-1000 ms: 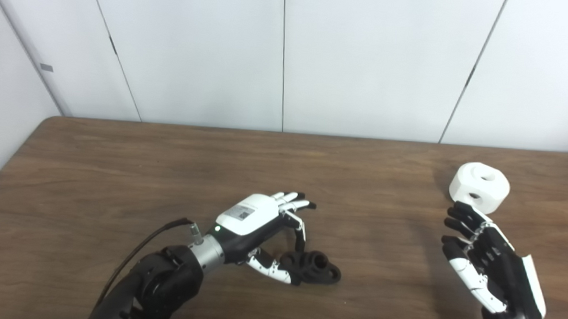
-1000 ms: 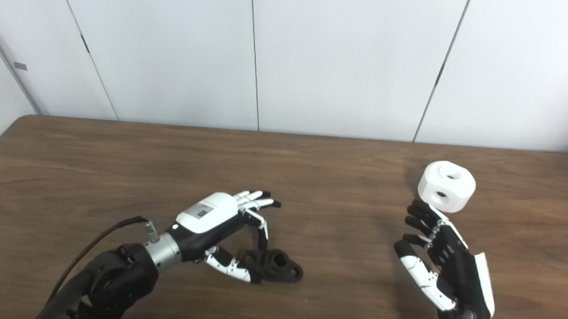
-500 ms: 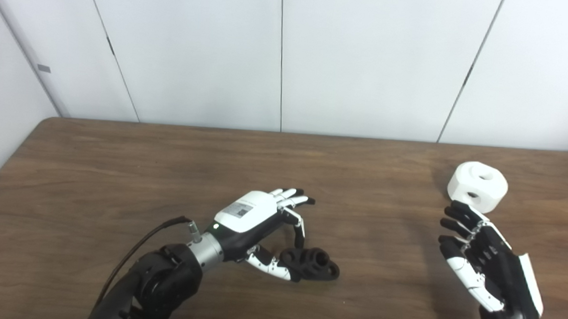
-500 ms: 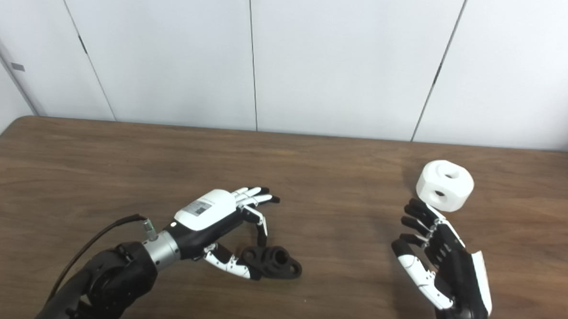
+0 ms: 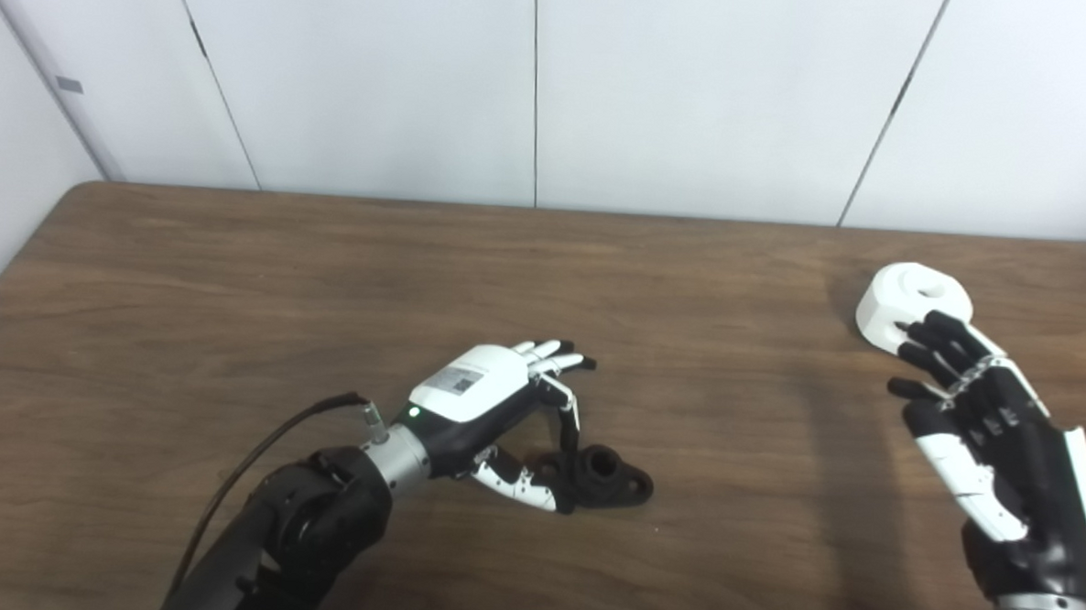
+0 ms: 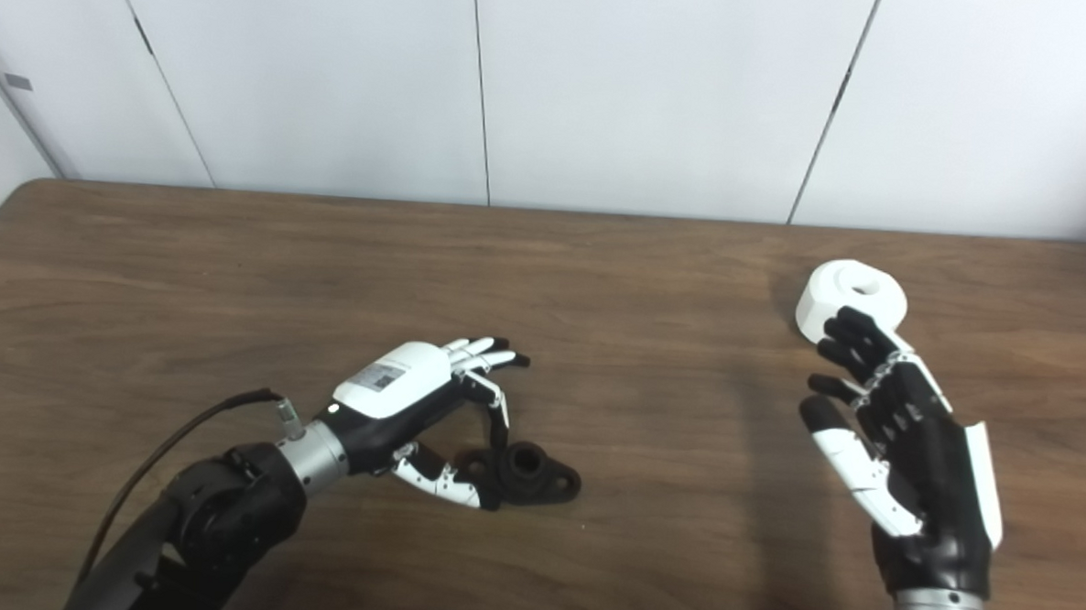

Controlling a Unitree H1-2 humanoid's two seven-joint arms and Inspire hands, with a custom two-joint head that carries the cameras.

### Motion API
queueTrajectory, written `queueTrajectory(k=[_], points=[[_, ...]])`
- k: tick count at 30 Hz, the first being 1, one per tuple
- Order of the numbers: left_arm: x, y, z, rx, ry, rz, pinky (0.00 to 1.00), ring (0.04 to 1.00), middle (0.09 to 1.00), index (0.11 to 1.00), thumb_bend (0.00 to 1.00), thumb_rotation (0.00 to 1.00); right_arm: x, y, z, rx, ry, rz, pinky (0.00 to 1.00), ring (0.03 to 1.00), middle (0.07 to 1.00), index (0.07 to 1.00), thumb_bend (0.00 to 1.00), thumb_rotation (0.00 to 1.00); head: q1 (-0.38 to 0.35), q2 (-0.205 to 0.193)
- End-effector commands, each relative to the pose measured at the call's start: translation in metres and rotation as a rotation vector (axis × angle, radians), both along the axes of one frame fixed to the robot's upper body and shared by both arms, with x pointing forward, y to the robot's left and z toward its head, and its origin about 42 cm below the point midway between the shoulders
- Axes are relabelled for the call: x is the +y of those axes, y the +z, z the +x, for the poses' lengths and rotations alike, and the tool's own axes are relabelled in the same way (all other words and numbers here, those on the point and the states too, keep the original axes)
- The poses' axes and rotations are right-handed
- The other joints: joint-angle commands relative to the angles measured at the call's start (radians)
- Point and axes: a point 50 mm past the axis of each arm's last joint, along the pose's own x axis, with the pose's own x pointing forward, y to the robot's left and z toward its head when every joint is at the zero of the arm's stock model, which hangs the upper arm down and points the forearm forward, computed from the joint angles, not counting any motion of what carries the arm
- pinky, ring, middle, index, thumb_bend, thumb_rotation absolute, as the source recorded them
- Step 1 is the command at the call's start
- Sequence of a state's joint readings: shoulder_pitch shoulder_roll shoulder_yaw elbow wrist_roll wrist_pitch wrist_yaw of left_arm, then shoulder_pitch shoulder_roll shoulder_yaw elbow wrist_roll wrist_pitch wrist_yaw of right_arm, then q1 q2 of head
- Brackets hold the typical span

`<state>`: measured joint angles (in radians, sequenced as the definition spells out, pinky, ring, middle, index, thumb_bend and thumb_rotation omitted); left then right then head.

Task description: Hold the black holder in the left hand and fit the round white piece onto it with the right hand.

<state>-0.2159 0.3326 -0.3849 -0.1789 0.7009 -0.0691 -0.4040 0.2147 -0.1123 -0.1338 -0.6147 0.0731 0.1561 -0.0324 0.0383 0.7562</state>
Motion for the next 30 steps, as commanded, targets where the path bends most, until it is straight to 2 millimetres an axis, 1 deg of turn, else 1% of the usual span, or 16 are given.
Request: queueTrajectory(k=[1,4,8,15,19,21,22,23,25,26,27,28,29,30], points=[[-0.002,0.013,0.002,-0.053,-0.005,-0.007,1.0,1.0,0.947,0.482,0.52,0.05,-0.002,-0.001,-0.021,0.013,-0.005,0.004,0.67,0.785,0.802,0.797,0.61,0.5,0.001,0.003],[-0.002,0.01,0.0,-0.048,0.001,-0.001,1.0,1.0,0.942,0.482,0.52,0.05,-0.002,0.0,-0.024,0.017,-0.008,0.007,0.67,0.784,0.801,0.796,0.61,0.5,0.0,0.007],[-0.002,0.006,-0.001,-0.033,0.007,0.008,1.0,1.0,0.946,0.482,0.52,0.05,-0.003,0.0,-0.025,0.021,-0.014,0.008,0.67,0.788,0.798,0.79,0.64,0.5,-0.007,0.008],[-0.004,0.001,-0.005,-0.026,0.009,0.008,1.0,1.0,0.943,0.482,0.52,0.05,-0.005,-0.002,-0.028,0.032,-0.015,0.0,0.66,0.781,0.794,0.782,0.65,0.5,-0.019,0.005],[-0.005,-0.004,-0.006,-0.02,0.012,-0.001,1.0,1.0,0.94,0.482,0.52,0.05,-0.009,-0.005,-0.029,0.032,-0.027,-0.002,0.67,0.783,0.795,0.783,0.64,0.49,-0.032,-0.009],[-0.005,-0.009,-0.007,-0.019,0.012,-0.003,1.0,1.0,0.94,0.482,0.52,0.05,-0.014,-0.005,-0.027,0.02,-0.057,-0.024,0.67,0.789,0.793,0.775,0.61,0.47,-0.057,-0.042],[-0.004,-0.011,-0.007,-0.018,0.012,-0.003,1.0,1.0,0.939,0.482,0.52,0.05,-0.019,-0.004,-0.025,0.003,-0.087,-0.05,0.66,0.791,0.789,0.771,0.6,0.47,-0.061,-0.05],[-0.004,-0.012,-0.007,-0.017,0.013,-0.003,1.0,1.0,0.939,0.482,0.52,0.05,-0.025,-0.001,-0.022,-0.013,-0.118,-0.079,0.63,0.771,0.771,0.764,0.61,0.47,-0.068,-0.062],[-0.005,-0.016,-0.008,-0.017,0.015,-0.004,1.0,1.0,0.942,0.482,0.52,0.05,-0.038,0.008,-0.015,-0.028,-0.179,-0.124,0.63,0.769,0.774,0.777,0.63,0.5,-0.069,-0.073],[-0.005,-0.017,-0.008,-0.022,0.016,-0.009,1.0,1.0,0.941,0.482,0.52,0.05,-0.045,0.016,-0.012,-0.023,-0.205,-0.156,0.64,0.783,0.791,0.796,0.6,0.5,-0.07,-0.077],[-0.005,-0.019,-0.008,-0.027,0.015,-0.013,1.0,1.0,0.938,0.482,0.52,0.05,-0.051,0.023,-0.01,-0.017,-0.228,-0.196,0.66,0.802,0.814,0.822,0.54,0.51,-0.073,-0.088],[-0.005,-0.021,-0.007,-0.03,0.013,-0.016,1.0,1.0,0.935,0.482,0.52,0.05,-0.056,0.031,-0.006,-0.003,-0.247,-0.248,0.67,0.809,0.827,0.84,0.5,0.52,-0.079,-0.101],[-0.004,-0.024,-0.007,-0.033,0.013,-0.019,1.0,1.0,0.935,0.482,0.52,0.05,-0.063,0.04,-0.002,0.011,-0.265,-0.307,0.68,0.83,0.854,0.865,0.49,0.55,-0.088,-0.112],[-0.004,-0.026,-0.006,-0.035,0.012,-0.02,1.0,1.0,0.934,0.482,0.52,0.05,-0.067,0.045,0.0,0.022,-0.277,-0.344,0.65,0.829,0.866,0.87,0.51,0.56,-0.094,-0.119]])
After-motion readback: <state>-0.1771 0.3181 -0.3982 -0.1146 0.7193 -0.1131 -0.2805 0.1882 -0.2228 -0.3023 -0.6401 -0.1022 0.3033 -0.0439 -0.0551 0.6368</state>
